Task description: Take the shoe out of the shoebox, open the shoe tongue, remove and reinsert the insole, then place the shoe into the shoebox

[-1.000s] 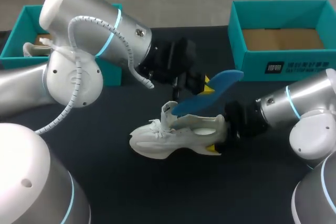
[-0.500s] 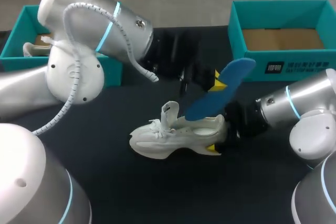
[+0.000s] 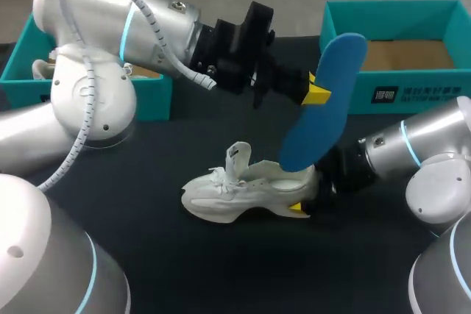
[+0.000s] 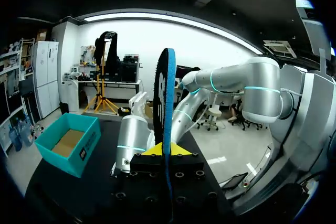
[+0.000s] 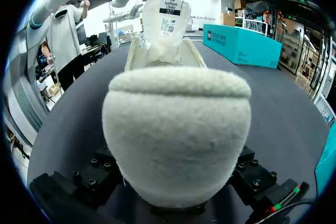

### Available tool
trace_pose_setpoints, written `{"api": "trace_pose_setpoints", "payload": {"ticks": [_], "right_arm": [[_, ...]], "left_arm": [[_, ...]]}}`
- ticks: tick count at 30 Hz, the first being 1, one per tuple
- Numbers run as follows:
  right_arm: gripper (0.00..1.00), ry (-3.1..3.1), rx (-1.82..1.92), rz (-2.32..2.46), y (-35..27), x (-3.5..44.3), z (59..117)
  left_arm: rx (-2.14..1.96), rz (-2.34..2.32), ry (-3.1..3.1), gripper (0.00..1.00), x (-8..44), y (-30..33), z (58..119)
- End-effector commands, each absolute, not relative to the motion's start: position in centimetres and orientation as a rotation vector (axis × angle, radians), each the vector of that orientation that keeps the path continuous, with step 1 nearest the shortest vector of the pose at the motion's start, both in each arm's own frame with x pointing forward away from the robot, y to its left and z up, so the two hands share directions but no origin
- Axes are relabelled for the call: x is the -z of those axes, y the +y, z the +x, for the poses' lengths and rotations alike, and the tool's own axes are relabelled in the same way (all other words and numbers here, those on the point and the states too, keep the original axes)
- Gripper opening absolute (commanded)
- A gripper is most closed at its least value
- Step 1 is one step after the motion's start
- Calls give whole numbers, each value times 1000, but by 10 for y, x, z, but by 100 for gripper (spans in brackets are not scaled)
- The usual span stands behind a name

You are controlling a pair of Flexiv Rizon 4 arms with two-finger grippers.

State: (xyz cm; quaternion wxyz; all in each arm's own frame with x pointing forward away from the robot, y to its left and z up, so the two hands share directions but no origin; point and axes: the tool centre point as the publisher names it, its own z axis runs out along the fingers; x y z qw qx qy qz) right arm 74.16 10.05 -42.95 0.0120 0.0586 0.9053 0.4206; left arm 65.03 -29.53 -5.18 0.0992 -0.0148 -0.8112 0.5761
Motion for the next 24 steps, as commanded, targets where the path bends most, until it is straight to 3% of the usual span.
{"api": "trace_pose_setpoints", "payload": {"ticks": [1, 24], "right_arm": [[0, 2823, -1306, 184, 101, 432, 741], [0, 2823, -1306, 184, 101, 432, 741]], "left_arm": [[-1680, -17, -2362, 0, 39, -288, 643], [-1837, 197, -1818, 0, -54, -257, 606]]}}
